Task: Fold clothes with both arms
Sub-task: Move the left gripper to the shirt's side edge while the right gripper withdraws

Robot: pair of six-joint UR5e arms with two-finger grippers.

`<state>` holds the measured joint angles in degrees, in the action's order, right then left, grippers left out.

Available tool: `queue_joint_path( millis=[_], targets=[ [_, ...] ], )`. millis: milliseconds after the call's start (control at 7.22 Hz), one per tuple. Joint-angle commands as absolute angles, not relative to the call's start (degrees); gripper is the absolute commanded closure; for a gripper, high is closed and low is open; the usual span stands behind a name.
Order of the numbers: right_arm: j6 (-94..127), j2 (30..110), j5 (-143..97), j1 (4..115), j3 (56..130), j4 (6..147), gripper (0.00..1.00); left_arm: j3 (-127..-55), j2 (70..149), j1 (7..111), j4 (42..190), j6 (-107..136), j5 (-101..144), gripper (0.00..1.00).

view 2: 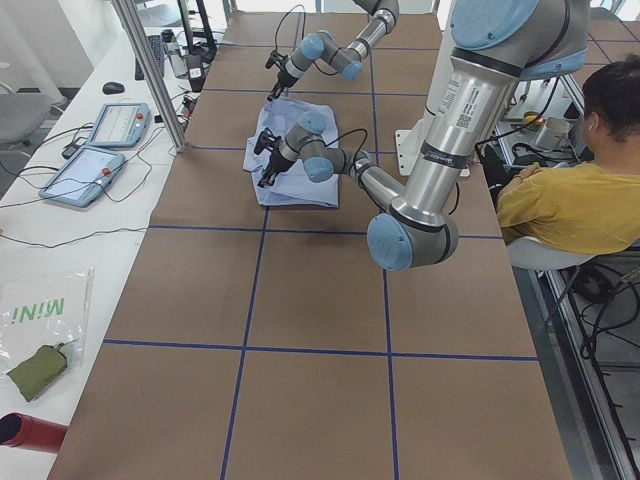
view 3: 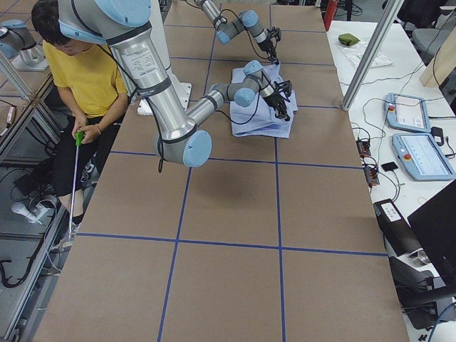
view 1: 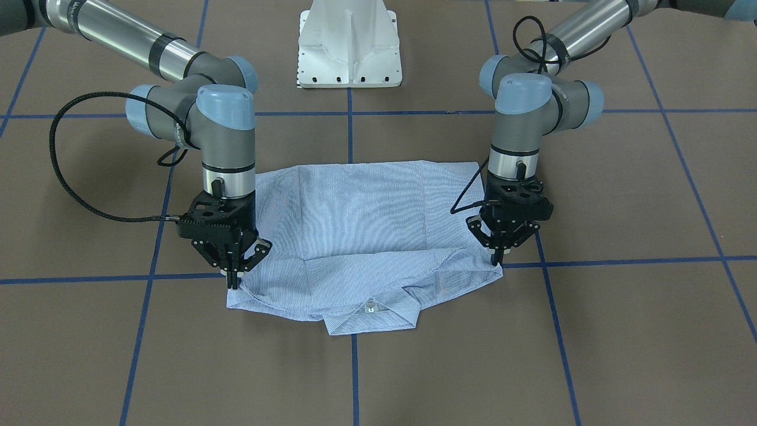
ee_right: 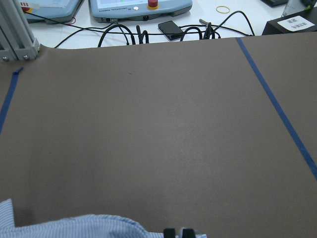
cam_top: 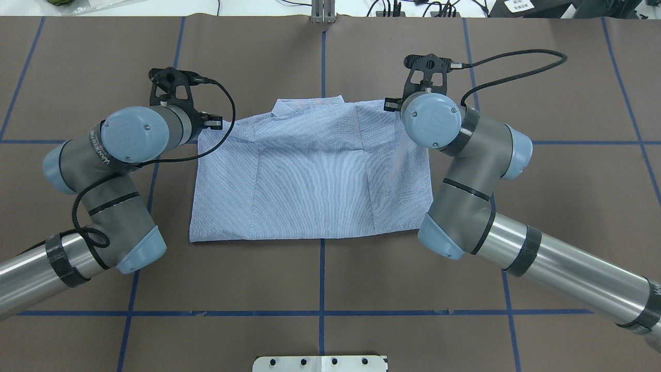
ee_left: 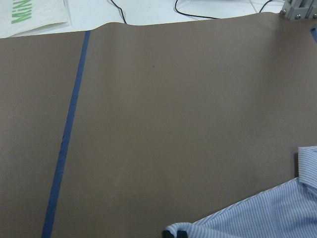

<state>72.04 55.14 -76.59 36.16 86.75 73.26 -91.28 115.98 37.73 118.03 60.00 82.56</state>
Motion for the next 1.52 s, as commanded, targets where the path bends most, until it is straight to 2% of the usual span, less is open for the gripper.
queue_joint_path(
  millis=[0, 415, 692, 969, 1108, 1385],
  targets=[
    [67.88, 54.05, -82.21, 38.91, 87.09, 73.21, 0.00, -91.67, 116.02, 39.27, 119.69, 57.07, 84.79, 0.00],
    [62.58, 60.62, -90.88, 42.45, 95.77, 73.04, 0.00, -96.83, 113.22, 42.10, 123.13, 51.66, 96.77, 0.00],
    [63.10, 62.05, -90.79, 42.28, 99.13, 73.21, 0.00, -106.12, 105.78, 35.73, 125.31, 64.55, 96.86, 0.00],
    [63.54, 62.05, -90.79, 41.92, 99.05, 73.13, 0.00, -108.19, 98.03, 28.87, 132.67, 74.83, 94.76, 0.00],
    [63.63, 62.05, -90.79, 41.92, 99.05, 73.13, 0.00, -107.93, 96.87, 26.65, 134.19, 77.58, 92.14, 0.00],
    [63.72, 62.05, -90.62, 41.66, 99.05, 73.13, 0.00, -107.14, 95.46, 26.28, 134.21, 79.62, 91.76, 0.18]
  ],
)
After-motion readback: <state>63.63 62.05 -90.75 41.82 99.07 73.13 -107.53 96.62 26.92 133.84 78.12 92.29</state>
